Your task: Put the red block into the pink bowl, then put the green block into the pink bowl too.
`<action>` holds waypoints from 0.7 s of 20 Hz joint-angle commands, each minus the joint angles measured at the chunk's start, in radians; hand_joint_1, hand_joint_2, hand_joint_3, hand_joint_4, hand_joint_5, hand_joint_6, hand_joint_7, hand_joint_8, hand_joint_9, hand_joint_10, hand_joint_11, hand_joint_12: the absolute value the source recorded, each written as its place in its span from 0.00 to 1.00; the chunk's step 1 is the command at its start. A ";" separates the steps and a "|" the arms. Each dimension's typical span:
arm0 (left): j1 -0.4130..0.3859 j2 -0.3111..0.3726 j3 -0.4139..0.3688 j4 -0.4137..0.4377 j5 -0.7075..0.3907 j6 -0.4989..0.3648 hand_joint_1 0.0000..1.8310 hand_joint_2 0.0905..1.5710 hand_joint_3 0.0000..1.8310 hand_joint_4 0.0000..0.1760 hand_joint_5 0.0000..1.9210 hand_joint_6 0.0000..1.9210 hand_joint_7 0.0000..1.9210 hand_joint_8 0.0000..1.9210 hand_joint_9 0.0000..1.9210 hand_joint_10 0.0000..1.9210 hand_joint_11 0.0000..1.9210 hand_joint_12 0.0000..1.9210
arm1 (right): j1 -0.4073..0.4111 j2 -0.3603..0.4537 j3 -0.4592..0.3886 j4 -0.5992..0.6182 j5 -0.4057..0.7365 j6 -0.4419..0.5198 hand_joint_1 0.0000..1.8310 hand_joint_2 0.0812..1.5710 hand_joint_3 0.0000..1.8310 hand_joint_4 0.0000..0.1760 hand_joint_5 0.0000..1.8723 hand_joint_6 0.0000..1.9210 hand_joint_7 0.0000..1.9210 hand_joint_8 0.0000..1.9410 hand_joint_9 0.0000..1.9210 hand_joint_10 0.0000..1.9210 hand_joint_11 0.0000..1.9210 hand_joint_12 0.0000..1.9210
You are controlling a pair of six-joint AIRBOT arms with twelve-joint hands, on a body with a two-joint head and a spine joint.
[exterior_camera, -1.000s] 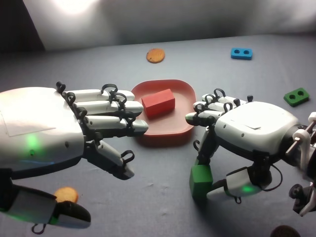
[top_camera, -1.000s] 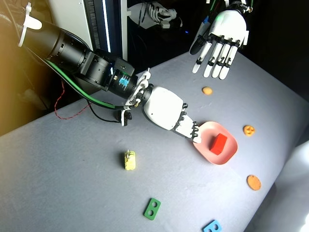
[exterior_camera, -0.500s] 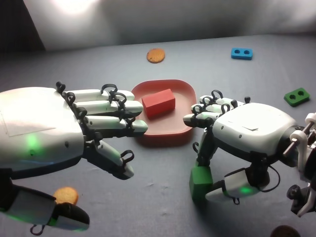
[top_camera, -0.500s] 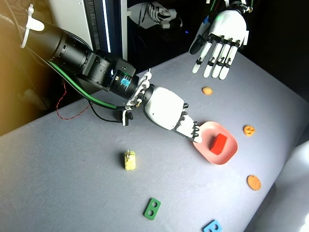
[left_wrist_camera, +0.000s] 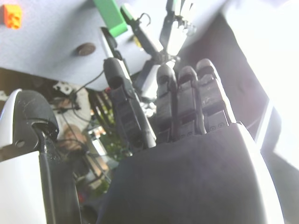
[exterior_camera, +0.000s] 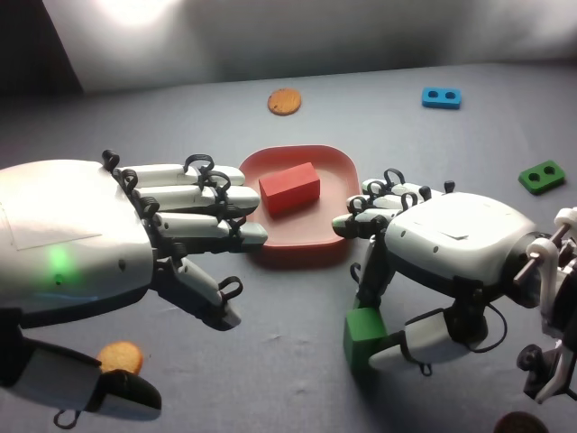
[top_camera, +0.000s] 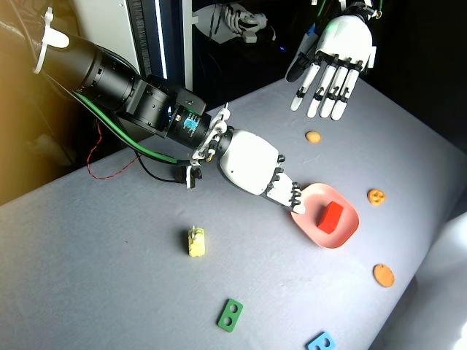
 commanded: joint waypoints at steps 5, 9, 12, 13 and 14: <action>-0.014 0.005 0.001 -0.034 -0.071 -0.003 0.36 0.64 0.00 0.81 0.42 0.00 0.11 0.00 0.00 0.00 0.00 0.00 | 0.002 0.002 -0.001 -0.031 0.075 0.021 0.62 0.58 0.00 0.99 0.79 0.04 0.21 0.01 0.08 0.00 0.00 0.00; -0.014 0.005 0.001 -0.034 -0.071 -0.003 0.36 0.64 0.00 0.77 0.42 0.00 0.10 0.00 0.00 0.00 0.00 0.00 | -0.001 0.001 -0.001 -0.031 0.075 0.021 0.62 0.58 0.00 0.83 0.80 0.03 0.23 0.01 0.08 0.00 0.00 0.00; -0.014 0.005 0.001 -0.034 -0.071 -0.003 0.34 0.64 0.00 0.90 0.41 0.00 0.09 0.00 0.01 0.00 0.00 0.00 | -0.003 0.001 -0.001 -0.031 0.075 0.020 0.62 0.58 0.00 0.84 0.80 0.03 0.24 0.01 0.09 0.00 0.00 0.00; -0.014 0.005 0.001 -0.034 -0.071 -0.003 0.33 0.64 0.00 0.91 0.41 0.00 0.09 0.00 0.00 0.00 0.00 0.00 | -0.003 0.001 -0.001 -0.031 0.075 0.020 0.62 0.58 0.00 0.73 0.80 0.03 0.24 0.01 0.09 0.00 0.00 0.00; -0.014 0.005 0.001 -0.034 -0.071 -0.003 0.33 0.64 0.00 0.94 0.41 0.00 0.09 0.00 0.01 0.00 0.00 0.00 | -0.004 0.001 -0.001 -0.031 0.075 0.020 0.63 0.58 0.00 0.71 0.80 0.03 0.24 0.01 0.08 0.00 0.00 0.00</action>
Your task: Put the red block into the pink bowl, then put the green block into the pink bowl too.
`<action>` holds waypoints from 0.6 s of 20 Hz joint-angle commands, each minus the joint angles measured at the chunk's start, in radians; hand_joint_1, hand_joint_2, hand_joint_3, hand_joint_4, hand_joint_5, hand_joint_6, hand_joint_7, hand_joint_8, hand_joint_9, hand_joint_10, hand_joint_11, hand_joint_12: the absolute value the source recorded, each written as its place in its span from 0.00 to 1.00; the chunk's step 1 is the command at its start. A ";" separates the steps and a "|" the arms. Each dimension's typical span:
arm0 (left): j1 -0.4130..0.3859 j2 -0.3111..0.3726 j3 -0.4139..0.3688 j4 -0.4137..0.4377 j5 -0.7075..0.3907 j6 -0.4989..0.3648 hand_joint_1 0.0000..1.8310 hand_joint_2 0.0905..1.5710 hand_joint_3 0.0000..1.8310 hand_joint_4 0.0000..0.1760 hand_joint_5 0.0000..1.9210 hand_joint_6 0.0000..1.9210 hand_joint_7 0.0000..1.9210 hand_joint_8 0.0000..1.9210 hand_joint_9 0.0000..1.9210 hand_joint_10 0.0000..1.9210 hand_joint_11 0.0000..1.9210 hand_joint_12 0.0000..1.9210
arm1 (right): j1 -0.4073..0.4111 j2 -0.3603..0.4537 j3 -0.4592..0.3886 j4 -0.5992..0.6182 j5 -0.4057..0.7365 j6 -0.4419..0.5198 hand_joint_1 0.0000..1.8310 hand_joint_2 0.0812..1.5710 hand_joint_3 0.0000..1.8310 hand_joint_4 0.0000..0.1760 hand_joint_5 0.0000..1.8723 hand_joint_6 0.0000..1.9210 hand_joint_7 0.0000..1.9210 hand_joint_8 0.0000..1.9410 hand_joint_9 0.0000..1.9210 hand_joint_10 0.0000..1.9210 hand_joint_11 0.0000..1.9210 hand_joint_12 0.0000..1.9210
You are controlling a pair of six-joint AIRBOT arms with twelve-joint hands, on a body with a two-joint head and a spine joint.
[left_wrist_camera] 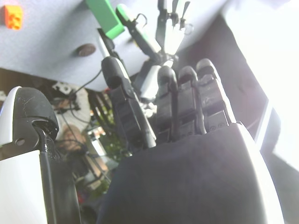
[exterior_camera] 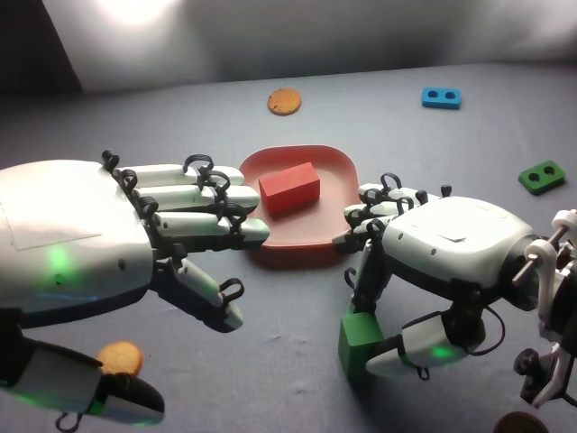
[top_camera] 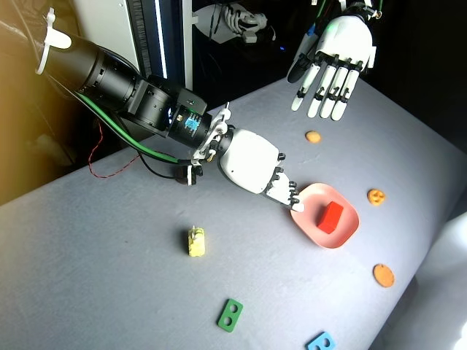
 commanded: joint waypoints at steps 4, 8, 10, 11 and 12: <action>-0.015 0.005 0.001 -0.035 -0.073 -0.001 0.33 0.65 0.00 0.91 0.41 0.00 0.10 0.00 0.00 0.00 0.00 0.00 | -0.003 0.005 -0.001 -0.031 0.078 0.005 0.63 0.58 0.00 0.45 0.80 0.02 0.23 0.00 0.08 0.00 0.00 0.00; -0.015 0.005 0.001 -0.033 -0.073 -0.001 0.31 0.65 0.00 0.99 0.40 0.00 0.08 0.00 0.00 0.00 0.00 0.00 | -0.004 0.005 -0.001 -0.031 0.078 0.003 0.63 0.58 0.00 0.70 0.81 0.01 0.23 0.00 0.08 0.00 0.00 0.00; -0.015 0.005 0.001 -0.032 -0.073 -0.001 0.34 0.64 0.00 0.87 0.41 0.00 0.09 0.00 0.00 0.00 0.00 0.00 | -0.004 0.005 -0.001 -0.031 0.078 0.002 0.63 0.58 0.00 0.68 0.81 0.01 0.24 0.00 0.10 0.01 0.00 0.00; -0.015 0.005 0.001 -0.032 -0.073 -0.001 0.34 0.64 0.00 0.91 0.41 0.00 0.09 0.00 0.00 0.00 0.00 0.00 | -0.004 0.005 -0.001 -0.031 0.078 0.002 0.63 0.58 0.00 0.69 0.81 0.01 0.23 0.00 0.09 0.00 0.00 0.00; -0.015 0.005 0.000 -0.032 -0.073 -0.001 0.34 0.65 0.00 0.92 0.41 0.00 0.09 0.00 0.00 0.00 0.00 0.00 | -0.005 0.005 -0.001 -0.031 0.078 0.001 0.63 0.58 0.00 0.70 0.81 0.01 0.23 0.00 0.09 0.00 0.00 0.00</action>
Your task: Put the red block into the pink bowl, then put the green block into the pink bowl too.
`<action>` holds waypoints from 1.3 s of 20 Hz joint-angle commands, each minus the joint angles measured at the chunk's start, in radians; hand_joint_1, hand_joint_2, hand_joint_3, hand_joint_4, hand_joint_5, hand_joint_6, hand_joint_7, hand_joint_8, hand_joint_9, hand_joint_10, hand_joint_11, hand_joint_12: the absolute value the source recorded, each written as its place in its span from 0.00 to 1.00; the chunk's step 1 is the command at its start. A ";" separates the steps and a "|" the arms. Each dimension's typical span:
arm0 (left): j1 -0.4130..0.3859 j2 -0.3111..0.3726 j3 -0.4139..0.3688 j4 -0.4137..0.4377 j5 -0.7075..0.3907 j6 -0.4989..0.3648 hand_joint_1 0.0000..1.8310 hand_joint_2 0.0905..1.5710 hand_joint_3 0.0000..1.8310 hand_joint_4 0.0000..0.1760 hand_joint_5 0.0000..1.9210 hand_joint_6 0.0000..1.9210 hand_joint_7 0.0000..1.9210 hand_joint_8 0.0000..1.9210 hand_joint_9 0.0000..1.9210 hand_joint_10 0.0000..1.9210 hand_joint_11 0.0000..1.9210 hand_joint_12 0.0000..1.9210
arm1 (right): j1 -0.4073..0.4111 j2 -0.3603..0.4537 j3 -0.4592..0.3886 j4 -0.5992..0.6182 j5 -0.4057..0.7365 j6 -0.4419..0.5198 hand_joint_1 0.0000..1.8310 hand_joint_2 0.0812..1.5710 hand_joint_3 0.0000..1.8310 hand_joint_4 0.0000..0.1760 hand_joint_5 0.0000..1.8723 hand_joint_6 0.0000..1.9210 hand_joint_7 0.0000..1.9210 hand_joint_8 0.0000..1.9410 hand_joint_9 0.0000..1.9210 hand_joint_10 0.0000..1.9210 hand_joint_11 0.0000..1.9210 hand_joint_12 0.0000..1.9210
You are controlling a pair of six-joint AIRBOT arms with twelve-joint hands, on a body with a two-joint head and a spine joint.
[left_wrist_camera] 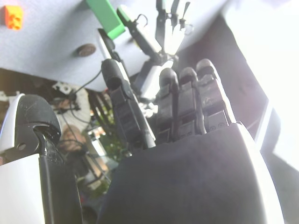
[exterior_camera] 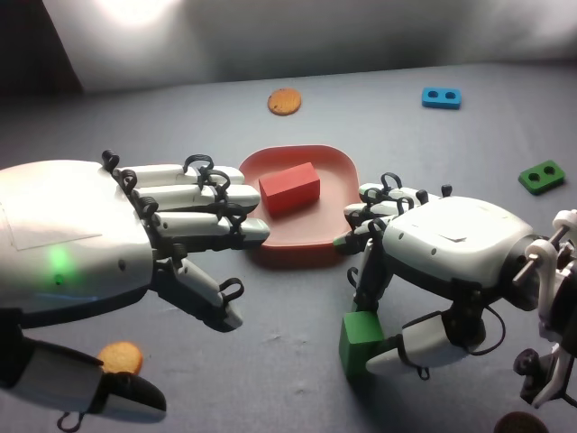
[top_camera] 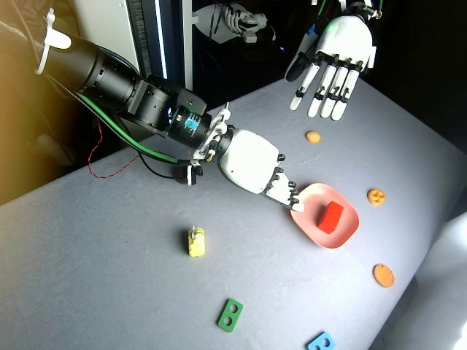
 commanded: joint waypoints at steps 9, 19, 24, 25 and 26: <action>-0.014 0.005 -0.001 -0.031 -0.074 -0.001 0.33 0.65 0.00 0.84 0.41 0.00 0.09 0.00 0.00 0.00 0.00 0.00 | -0.004 0.005 -0.001 -0.033 0.074 0.001 0.62 0.58 0.00 0.85 0.81 0.00 0.23 0.00 0.08 0.00 0.00 0.00; -0.014 0.005 -0.001 -0.027 -0.072 -0.008 0.36 0.64 0.00 0.73 0.41 0.00 0.09 0.00 0.00 0.00 0.00 0.00 | 0.043 0.011 -0.001 -0.048 0.079 -0.007 0.62 0.58 0.00 0.88 0.81 0.00 0.24 0.01 0.12 0.01 0.00 0.00; -0.015 0.005 -0.001 -0.026 -0.071 -0.008 0.34 0.65 0.00 0.89 0.40 0.00 0.08 0.00 0.00 0.00 0.00 0.00 | 0.067 0.015 0.006 -0.048 0.083 -0.011 0.63 0.58 0.00 0.53 0.81 0.00 0.23 0.00 0.08 0.00 0.00 0.00; -0.015 0.005 -0.001 -0.026 -0.070 -0.008 0.34 0.65 0.00 0.89 0.40 0.00 0.08 0.00 0.00 0.00 0.00 0.00 | 0.074 0.015 0.013 -0.047 0.084 -0.011 0.63 0.58 0.00 0.49 0.81 0.00 0.23 0.00 0.09 0.00 0.00 0.00; -0.015 0.005 -0.001 -0.025 -0.070 -0.008 0.35 0.64 0.00 0.80 0.41 0.01 0.09 0.00 0.00 0.00 0.00 0.00 | 0.080 0.015 0.020 -0.047 0.087 -0.011 0.63 0.58 0.00 0.47 0.81 0.00 0.23 0.00 0.10 0.01 0.00 0.00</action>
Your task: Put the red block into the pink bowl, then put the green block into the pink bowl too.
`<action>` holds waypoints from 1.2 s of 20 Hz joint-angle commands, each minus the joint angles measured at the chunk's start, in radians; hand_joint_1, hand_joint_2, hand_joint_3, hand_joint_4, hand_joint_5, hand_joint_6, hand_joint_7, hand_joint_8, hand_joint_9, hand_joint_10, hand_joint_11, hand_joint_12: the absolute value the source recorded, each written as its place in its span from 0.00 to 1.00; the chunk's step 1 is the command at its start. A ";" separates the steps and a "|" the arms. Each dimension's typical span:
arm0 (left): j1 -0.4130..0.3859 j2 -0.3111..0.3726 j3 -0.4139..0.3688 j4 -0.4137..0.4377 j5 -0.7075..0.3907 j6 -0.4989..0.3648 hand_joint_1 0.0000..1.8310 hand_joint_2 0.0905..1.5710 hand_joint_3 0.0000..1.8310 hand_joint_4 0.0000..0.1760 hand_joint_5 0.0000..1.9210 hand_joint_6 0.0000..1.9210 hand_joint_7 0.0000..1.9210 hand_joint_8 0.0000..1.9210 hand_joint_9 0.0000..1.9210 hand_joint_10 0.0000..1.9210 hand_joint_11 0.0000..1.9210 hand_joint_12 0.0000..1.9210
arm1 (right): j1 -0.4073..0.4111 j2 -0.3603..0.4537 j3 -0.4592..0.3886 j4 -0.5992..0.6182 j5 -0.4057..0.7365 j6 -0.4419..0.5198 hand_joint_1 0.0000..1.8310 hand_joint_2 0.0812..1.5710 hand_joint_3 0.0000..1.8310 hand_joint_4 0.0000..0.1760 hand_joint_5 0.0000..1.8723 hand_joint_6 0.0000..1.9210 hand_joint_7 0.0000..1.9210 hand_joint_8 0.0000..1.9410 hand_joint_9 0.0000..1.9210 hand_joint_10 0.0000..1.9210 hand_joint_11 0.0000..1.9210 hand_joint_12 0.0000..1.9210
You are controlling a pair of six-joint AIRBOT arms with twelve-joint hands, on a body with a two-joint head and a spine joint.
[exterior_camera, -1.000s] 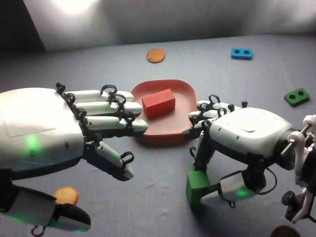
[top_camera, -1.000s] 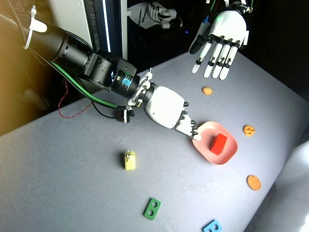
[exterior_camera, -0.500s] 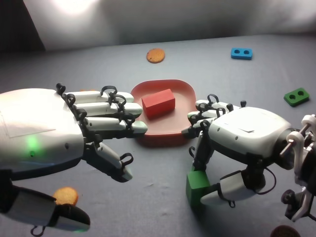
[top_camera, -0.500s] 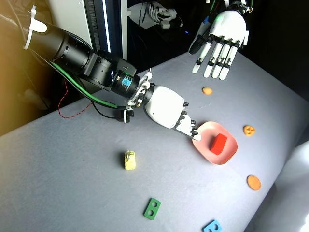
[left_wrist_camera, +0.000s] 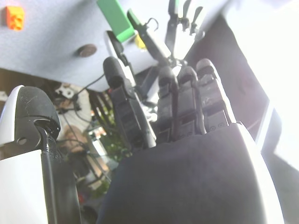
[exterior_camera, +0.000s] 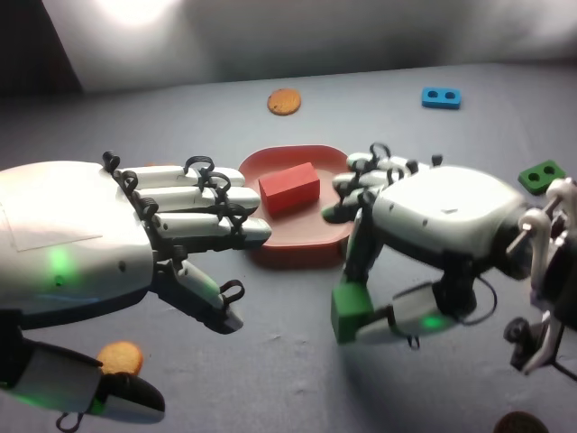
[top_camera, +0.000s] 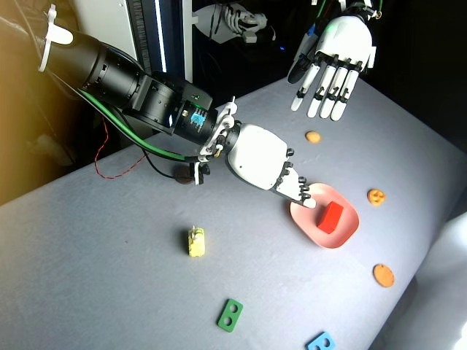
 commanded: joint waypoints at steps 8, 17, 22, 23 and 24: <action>-0.019 0.004 -0.001 -0.032 -0.070 -0.004 0.32 0.65 0.00 0.92 0.40 0.00 0.10 0.00 0.00 0.00 0.00 0.00 | 0.067 -0.012 0.100 -0.014 0.111 0.004 0.64 0.58 0.00 0.08 0.81 0.00 0.23 0.00 0.09 0.00 0.00 0.00; -0.020 0.004 0.001 -0.029 -0.070 -0.004 0.35 0.65 0.00 0.81 0.40 0.00 0.11 0.01 0.00 0.00 0.00 0.00 | 0.175 -0.164 0.308 -0.013 0.034 0.005 0.65 0.58 0.00 0.00 0.81 0.00 0.21 0.00 0.09 0.00 0.00 0.00; -0.020 0.004 0.002 -0.026 -0.070 -0.004 0.37 0.64 0.00 0.73 0.40 0.00 0.11 0.00 0.00 0.00 0.00 0.00 | 0.196 -0.218 0.354 -0.014 0.023 -0.014 0.63 0.58 0.00 0.33 0.81 0.00 0.22 0.00 0.09 0.00 0.00 0.00; -0.020 0.004 0.002 -0.026 -0.070 -0.004 0.38 0.65 0.00 0.68 0.40 0.00 0.10 0.00 0.00 0.00 0.00 0.00 | 0.201 -0.234 0.366 -0.033 0.017 -0.019 0.64 0.58 0.00 0.14 0.81 0.00 0.22 0.00 0.08 0.00 0.00 0.00; -0.020 0.004 0.001 -0.026 -0.070 -0.004 0.36 0.65 0.00 0.73 0.39 0.00 0.10 0.00 0.00 0.00 0.00 0.00 | 0.204 -0.242 0.371 -0.044 0.017 -0.023 0.63 0.58 0.00 0.25 0.81 0.00 0.22 0.00 0.08 0.00 0.00 0.00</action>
